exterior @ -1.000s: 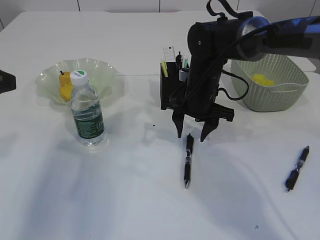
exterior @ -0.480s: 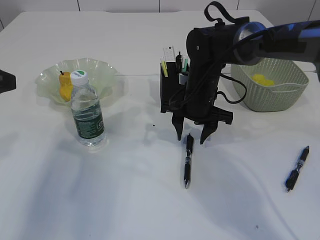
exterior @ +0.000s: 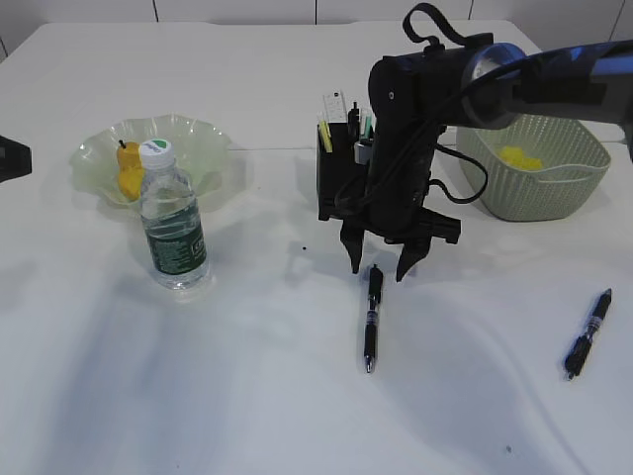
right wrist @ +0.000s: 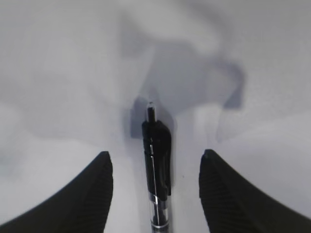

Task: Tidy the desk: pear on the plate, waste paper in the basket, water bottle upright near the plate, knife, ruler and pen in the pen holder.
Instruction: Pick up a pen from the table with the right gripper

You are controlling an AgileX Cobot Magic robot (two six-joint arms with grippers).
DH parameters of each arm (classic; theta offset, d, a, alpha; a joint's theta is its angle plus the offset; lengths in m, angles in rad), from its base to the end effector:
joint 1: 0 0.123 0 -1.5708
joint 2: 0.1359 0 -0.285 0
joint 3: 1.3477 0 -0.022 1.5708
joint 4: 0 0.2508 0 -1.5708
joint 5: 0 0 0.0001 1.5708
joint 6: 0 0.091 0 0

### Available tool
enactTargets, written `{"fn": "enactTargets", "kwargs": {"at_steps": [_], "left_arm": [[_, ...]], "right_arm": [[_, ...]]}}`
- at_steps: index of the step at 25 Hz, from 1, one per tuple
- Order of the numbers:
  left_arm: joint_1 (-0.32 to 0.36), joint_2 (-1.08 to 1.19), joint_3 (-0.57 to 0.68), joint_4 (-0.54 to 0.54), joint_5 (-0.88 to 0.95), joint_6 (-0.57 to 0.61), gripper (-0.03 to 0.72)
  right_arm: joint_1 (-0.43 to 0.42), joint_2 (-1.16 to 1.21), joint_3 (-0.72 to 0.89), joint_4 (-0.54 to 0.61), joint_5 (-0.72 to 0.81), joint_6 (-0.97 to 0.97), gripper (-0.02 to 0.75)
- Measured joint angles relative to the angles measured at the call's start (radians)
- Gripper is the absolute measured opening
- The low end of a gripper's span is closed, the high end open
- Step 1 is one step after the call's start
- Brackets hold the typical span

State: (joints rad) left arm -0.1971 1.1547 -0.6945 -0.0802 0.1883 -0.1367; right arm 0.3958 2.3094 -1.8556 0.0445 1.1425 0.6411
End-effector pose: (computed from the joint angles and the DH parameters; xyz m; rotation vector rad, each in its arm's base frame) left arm 0.2348 -0.0483 0.2775 -0.0108 2.1424 -0.2584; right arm 0.4288 0.1831 0.1457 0.4066 3.0799 0.1029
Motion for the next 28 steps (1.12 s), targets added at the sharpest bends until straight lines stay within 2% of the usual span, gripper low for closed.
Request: {"fn": "enactTargets", "kwargs": {"at_steps": [14,20,26,28], "left_arm": [[0.000,0.000,0.000,0.000,-0.021,0.000,0.447],[0.000,0.000,0.000,0.000,-0.031,0.000,0.447],[0.000,0.000,0.000,0.000,-0.036,0.000,0.447],[0.000,0.000,0.000,0.000,-0.035,0.000,0.447]], "right_arm": [[0.000,0.020,-0.002,-0.002,-0.002,0.002,0.416],[0.000,0.026,-0.002,-0.006,0.003,0.002,0.321],[0.000,0.032,-0.002,-0.008,0.007,0.002,0.296],[0.000,0.032,-0.002,-0.008,0.007,0.002,0.263]]}}
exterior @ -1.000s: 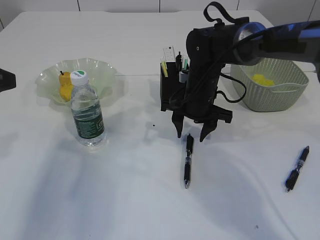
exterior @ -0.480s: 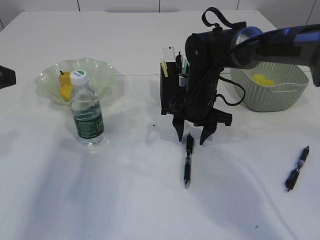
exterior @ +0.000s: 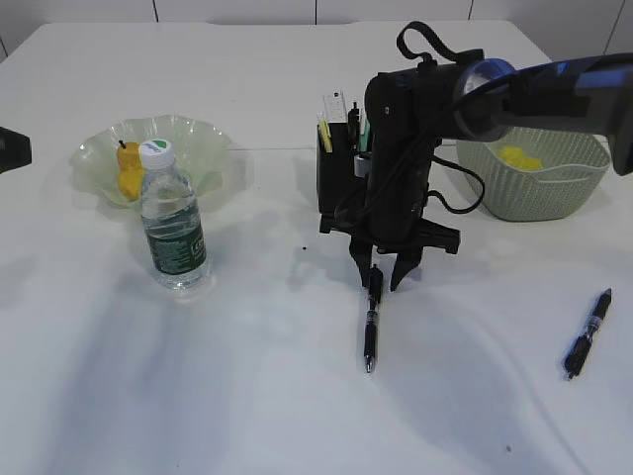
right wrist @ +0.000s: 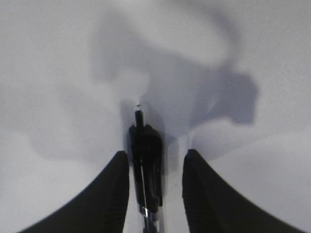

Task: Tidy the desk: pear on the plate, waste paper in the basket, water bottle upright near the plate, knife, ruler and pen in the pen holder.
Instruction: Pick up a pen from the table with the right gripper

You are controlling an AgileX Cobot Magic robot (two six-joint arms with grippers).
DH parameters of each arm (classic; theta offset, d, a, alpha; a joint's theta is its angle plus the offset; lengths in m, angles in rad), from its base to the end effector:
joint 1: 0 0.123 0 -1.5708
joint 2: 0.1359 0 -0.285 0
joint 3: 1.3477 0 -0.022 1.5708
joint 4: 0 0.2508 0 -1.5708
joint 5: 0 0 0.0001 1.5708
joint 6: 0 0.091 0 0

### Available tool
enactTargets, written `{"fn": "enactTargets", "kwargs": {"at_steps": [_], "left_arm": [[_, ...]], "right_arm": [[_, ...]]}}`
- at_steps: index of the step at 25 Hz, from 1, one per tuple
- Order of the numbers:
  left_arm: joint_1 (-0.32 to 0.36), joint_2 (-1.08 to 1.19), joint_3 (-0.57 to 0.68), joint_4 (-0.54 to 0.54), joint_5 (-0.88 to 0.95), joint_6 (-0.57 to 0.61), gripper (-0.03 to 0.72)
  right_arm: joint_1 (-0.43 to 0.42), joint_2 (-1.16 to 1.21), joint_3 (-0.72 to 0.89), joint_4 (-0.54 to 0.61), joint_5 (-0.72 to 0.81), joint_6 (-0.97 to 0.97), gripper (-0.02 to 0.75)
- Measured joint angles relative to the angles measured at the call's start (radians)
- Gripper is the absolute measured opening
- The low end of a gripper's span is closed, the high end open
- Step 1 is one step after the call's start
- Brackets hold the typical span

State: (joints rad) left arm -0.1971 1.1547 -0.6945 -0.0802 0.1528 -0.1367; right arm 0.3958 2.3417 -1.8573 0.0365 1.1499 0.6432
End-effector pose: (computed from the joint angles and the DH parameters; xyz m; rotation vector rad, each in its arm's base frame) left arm 0.2365 -0.0484 0.2803 -0.0125 2.1068 -0.2615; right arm 0.4291 0.1826 0.1310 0.4096 3.1101 0.0640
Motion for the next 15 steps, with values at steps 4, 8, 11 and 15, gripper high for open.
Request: {"fn": "enactTargets", "kwargs": {"at_steps": [4,8,11,15], "left_arm": [[0.000,0.000,0.000,0.000,0.000,0.000,0.447],[0.000,0.000,0.000,0.000,0.000,0.000,0.447],[0.000,0.000,0.000,0.000,0.000,0.000,0.447],[0.000,0.000,0.000,0.000,0.000,0.000,0.447]], "right_arm": [[0.000,0.000,0.000,0.000,0.000,0.000,0.188],[0.000,0.000,0.000,0.000,0.000,0.000,0.148],[0.000,0.000,0.000,0.000,0.000,0.000,0.106],[0.000,0.000,-0.001,0.000,0.002,0.000,0.052]]}}
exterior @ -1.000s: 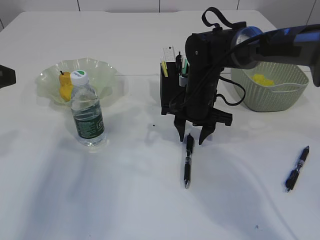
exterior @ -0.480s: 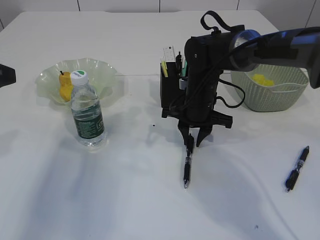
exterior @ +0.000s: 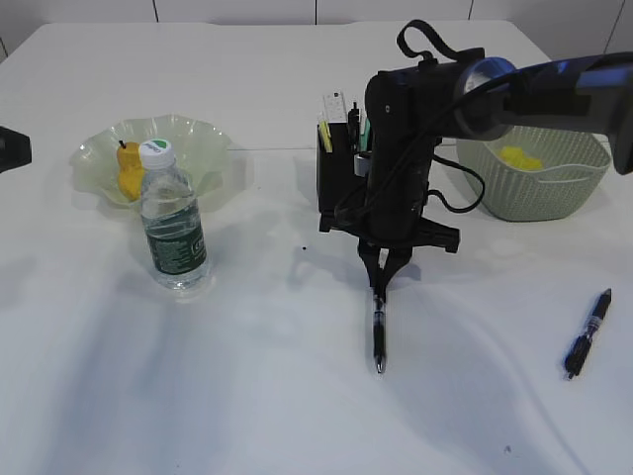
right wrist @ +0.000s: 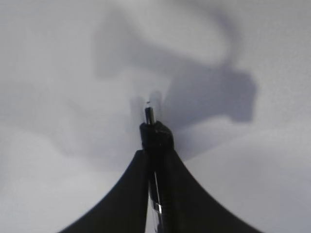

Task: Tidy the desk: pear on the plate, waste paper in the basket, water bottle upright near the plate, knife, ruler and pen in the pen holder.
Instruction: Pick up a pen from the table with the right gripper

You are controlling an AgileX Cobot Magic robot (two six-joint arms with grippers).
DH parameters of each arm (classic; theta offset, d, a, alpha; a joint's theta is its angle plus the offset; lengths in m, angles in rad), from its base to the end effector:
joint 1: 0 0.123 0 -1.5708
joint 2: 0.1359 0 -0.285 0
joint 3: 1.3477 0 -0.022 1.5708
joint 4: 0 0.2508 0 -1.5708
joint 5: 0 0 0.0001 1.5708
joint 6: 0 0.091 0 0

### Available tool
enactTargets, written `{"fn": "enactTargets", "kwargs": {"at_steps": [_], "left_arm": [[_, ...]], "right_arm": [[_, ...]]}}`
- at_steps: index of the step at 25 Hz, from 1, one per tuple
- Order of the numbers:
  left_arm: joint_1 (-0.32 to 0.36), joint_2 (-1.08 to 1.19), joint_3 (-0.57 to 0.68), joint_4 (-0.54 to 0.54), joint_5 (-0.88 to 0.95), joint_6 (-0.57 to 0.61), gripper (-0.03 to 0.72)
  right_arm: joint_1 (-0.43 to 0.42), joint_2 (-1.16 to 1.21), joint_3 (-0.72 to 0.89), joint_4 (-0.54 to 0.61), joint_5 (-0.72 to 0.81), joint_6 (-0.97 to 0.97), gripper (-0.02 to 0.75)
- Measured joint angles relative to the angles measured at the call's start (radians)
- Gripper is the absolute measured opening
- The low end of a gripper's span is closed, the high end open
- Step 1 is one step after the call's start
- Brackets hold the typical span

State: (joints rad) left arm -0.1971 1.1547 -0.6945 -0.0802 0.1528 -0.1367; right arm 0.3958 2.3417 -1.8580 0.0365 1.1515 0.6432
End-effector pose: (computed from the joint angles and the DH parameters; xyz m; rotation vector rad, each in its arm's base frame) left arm 0.2365 -0.0484 0.2803 -0.0125 2.1068 -0.2615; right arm 0.4291 0.1826 0.1311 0.4097 3.1109 0.0634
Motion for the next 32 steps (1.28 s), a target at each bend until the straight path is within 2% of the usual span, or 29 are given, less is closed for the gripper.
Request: {"fn": "enactTargets", "kwargs": {"at_steps": [5,22,24,29,32], "left_arm": [[0.000,0.000,0.000,0.000,-0.002,0.000,0.447],[0.000,0.000,0.000,0.000,-0.005,0.000,0.447],[0.000,0.000,0.000,0.000,-0.005,0.000,0.447],[0.000,0.000,0.000,0.000,-0.005,0.000,0.447],[0.000,0.000,0.000,0.000,-0.005,0.000,0.447]], "right_arm": [[0.002,0.000,-0.002,0.000,0.003,-0.014,0.020],[0.002,-0.035,-0.002,-0.003,0.017,-0.107,0.010],[0.002,-0.035,-0.002,-0.003,0.017,-0.107,0.037],[0.002,-0.035,-0.002,-0.007,0.017,-0.102,0.240],[0.002,-0.035,-0.002,-0.007,0.017,-0.099,0.279]]}}
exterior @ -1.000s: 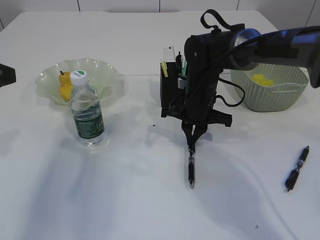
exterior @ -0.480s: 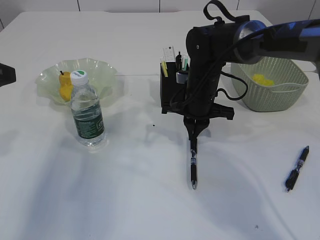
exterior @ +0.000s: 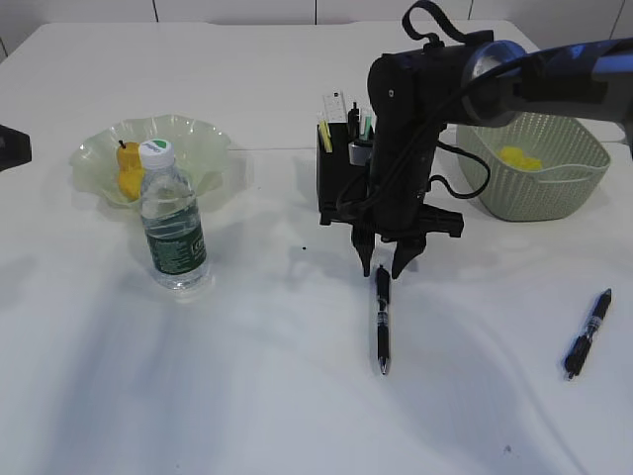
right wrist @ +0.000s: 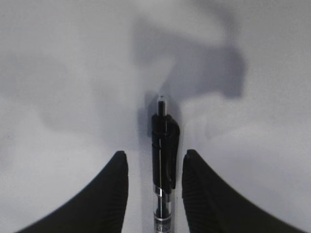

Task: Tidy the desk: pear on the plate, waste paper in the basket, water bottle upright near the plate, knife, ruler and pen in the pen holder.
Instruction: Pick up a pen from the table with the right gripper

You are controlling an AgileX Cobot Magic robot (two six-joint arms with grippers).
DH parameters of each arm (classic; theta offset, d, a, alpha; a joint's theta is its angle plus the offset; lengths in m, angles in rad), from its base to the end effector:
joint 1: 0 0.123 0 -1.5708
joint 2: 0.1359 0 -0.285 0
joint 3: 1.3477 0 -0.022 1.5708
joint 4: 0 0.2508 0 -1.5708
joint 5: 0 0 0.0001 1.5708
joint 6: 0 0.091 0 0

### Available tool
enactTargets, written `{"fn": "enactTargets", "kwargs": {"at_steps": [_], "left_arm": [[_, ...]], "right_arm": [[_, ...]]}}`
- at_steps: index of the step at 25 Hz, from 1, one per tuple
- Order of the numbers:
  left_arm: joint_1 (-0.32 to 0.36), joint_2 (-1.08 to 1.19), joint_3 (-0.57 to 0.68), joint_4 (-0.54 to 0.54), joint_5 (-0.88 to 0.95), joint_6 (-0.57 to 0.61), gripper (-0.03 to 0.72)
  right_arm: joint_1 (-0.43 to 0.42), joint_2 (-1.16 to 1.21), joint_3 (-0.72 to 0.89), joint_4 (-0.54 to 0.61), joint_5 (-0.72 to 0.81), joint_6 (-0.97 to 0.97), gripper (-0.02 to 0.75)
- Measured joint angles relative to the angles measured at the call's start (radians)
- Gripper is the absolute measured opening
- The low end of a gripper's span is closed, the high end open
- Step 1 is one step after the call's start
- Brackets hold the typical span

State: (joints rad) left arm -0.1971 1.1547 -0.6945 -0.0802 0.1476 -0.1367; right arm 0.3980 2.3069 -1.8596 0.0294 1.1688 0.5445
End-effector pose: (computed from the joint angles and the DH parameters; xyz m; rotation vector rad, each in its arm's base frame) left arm 0.2368 -0.0484 0.2807 -0.0127 2.1016 -0.2620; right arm 0.4271 0.1823 0.1477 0.2450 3.1063 0.0675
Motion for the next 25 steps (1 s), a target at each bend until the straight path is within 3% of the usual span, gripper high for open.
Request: {"fn": "enactTargets", "kwargs": {"at_steps": [25], "left_arm": [[0.000,0.000,0.000,0.000,-0.013,0.000,0.447]], "right_arm": [[0.000,0.036,0.000,-0.011,0.008,0.015,0.259]]}}
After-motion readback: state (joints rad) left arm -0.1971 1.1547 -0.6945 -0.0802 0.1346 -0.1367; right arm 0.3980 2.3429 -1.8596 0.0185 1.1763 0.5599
